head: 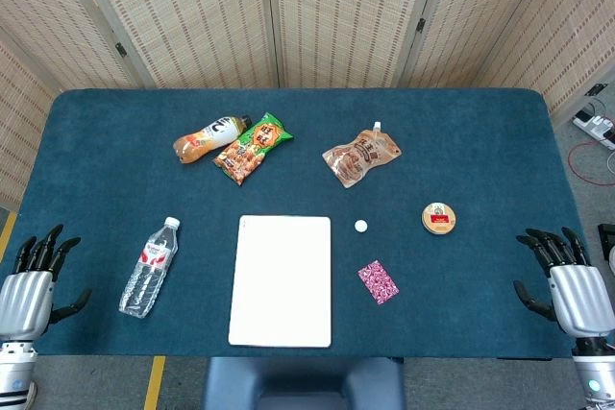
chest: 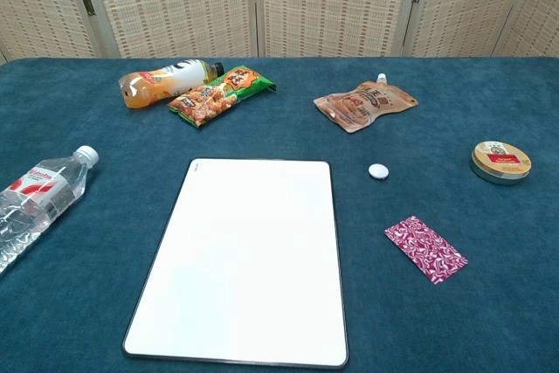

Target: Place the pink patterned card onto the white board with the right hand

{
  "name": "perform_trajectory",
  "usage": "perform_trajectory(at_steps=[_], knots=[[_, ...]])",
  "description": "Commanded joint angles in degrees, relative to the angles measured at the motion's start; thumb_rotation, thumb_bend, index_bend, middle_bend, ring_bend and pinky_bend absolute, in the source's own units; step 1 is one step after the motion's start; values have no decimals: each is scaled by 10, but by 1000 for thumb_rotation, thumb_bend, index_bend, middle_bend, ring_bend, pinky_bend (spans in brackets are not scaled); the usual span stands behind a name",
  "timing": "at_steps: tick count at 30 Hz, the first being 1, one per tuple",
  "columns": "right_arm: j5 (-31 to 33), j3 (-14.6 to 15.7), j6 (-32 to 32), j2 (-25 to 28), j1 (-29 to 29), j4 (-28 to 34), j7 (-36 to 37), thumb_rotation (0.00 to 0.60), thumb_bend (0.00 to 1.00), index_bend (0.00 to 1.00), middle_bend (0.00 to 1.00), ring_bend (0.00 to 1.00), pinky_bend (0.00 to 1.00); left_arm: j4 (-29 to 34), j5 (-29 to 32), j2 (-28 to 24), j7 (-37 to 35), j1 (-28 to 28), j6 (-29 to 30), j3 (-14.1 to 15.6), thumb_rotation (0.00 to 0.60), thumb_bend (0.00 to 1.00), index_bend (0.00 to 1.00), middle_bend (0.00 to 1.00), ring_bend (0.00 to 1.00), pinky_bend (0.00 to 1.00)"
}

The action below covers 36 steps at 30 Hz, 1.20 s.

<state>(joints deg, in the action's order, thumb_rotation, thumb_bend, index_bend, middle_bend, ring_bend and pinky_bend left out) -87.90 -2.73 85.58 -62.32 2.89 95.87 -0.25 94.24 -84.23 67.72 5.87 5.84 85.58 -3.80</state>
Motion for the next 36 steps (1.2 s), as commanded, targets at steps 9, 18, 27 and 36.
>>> perform_trajectory(at_steps=[9,18,27,36], knots=[[-7,3,-6,-1,6,-4,6,600,352,208,194,156,54,1,-1,0,2,-4,5,2,600,291,184,57,135,0],[-24,9,-7,1,9,2,3,600,352,208,194,155,54,1,-10,-6,-9,-7,13,5,600,291,187,57,136,0],[-46,16,-89,-10,62,43,-72,600,352,208,187,155,54,-4,-17,-6,-20,-7,15,6,600,291,187,57,136,0],[12,9,-237,-63,142,65,-176,600,352,163,61,74,22,-10,-18,-6,-29,-13,18,10,600,291,188,57,136,0]])
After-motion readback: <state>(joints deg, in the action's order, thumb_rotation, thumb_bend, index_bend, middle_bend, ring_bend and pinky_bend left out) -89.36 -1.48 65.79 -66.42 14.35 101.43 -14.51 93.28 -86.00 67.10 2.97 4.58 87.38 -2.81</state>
